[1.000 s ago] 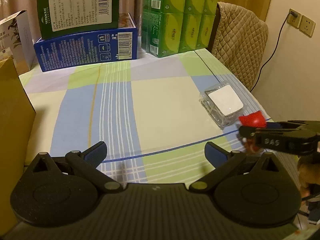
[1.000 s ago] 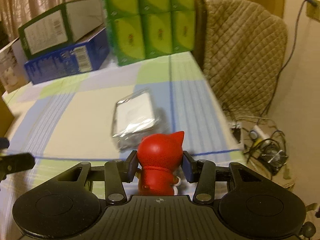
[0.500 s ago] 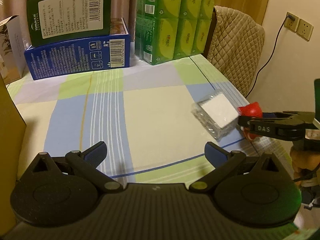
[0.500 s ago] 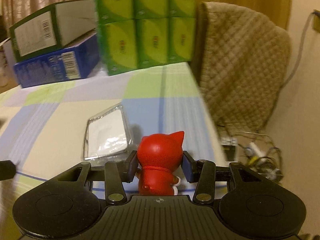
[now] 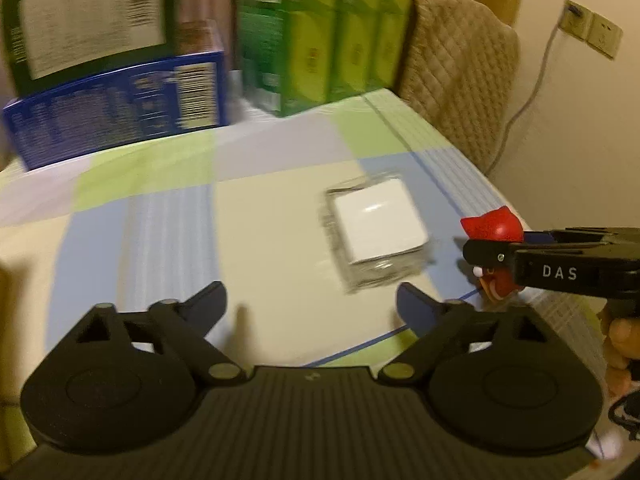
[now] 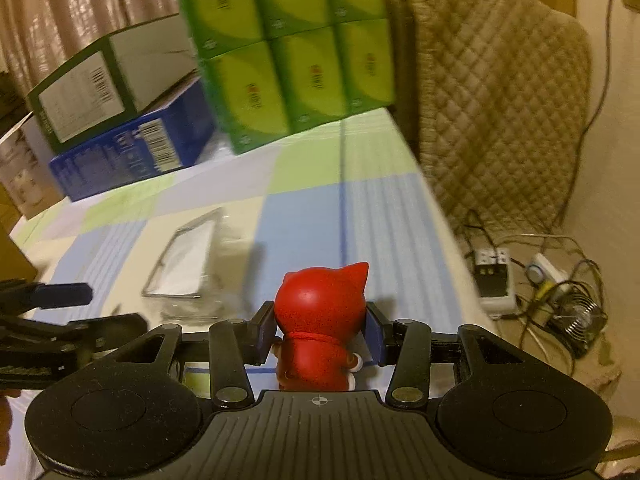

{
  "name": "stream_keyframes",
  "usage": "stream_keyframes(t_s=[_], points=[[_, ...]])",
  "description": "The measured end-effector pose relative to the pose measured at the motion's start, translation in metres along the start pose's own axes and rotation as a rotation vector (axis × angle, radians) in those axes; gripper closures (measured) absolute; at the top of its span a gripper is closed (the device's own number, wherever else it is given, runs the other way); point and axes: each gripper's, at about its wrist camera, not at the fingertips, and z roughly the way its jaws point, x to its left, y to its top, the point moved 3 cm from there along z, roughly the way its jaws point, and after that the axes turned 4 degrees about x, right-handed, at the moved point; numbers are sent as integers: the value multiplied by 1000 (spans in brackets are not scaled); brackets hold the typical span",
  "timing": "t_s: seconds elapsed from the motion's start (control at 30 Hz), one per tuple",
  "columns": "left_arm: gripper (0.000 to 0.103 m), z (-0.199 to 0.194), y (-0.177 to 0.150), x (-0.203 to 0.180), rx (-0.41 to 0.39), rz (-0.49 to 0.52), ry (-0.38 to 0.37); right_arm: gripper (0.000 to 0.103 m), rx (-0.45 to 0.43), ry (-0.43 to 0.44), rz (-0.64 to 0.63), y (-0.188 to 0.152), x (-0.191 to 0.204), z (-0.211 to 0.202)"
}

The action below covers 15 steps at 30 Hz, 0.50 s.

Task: Organize objects
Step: 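Grasp the clear plastic box with the left tool while the right tool holds the figurine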

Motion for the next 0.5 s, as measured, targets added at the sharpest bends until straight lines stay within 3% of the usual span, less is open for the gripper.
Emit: stream_keyframes(t_s=[0.23, 0.43, 0.5], points=[[19, 27, 17, -33, -36, 26, -45, 60, 1, -36, 57, -1, -21, -1], [34, 45, 23, -40, -47, 31, -34, 60, 6, -27, 39, -3, -16, 1], [44, 46, 24, -37, -40, 28, -19, 60, 11, -15, 33, -4, -12, 2]])
